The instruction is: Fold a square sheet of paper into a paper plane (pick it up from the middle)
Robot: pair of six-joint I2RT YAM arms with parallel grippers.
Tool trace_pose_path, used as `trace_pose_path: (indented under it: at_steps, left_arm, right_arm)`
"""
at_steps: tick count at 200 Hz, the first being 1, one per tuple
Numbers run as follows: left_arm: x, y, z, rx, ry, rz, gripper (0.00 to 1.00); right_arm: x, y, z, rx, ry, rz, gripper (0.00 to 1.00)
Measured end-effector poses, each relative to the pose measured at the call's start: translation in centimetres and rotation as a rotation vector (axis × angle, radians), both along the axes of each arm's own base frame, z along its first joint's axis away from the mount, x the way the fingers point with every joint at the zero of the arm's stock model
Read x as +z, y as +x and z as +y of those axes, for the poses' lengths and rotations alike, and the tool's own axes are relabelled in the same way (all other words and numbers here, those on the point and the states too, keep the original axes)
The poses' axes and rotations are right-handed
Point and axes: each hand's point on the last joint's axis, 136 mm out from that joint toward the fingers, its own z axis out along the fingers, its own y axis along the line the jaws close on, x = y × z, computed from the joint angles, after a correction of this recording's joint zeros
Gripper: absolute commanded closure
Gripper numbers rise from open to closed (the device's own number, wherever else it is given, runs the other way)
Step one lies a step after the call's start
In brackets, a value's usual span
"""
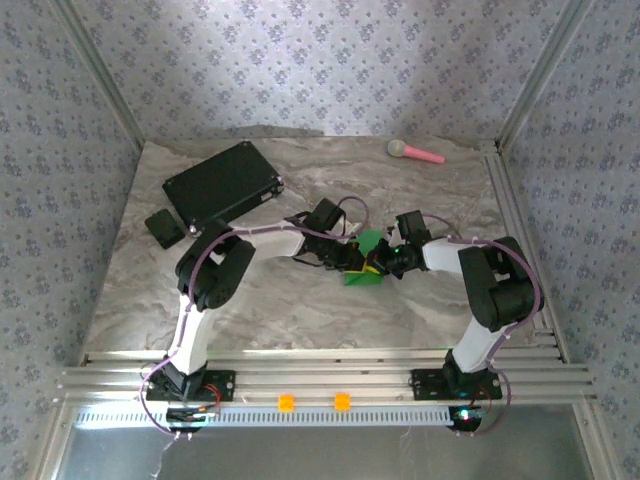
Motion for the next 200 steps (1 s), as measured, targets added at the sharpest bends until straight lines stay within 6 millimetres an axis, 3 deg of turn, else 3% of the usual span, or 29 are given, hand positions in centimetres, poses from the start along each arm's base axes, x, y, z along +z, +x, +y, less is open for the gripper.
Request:
trace_pose_path:
  at_steps: [17, 120, 200]
  left_arm:
    - [-0.6, -0.4, 0.2, -0.012, 0.019, 0.005, 1.0]
    - [-1.7, -0.9, 0.9, -0.031, 0.075, -0.012, 1.0]
    - [-3.2, -2.6, 1.4, -0.058, 0.103, 0.0, 1.0]
  right_arm:
    - [0.0, 0.0, 0.0, 0.0, 0.0, 0.0, 1.0]
    - [0.0, 0.0, 0.0, 0.0, 0.0, 0.0, 1.0]
    - [0.0, 0.0, 0.0, 0.0, 0.0, 0.0, 1.0]
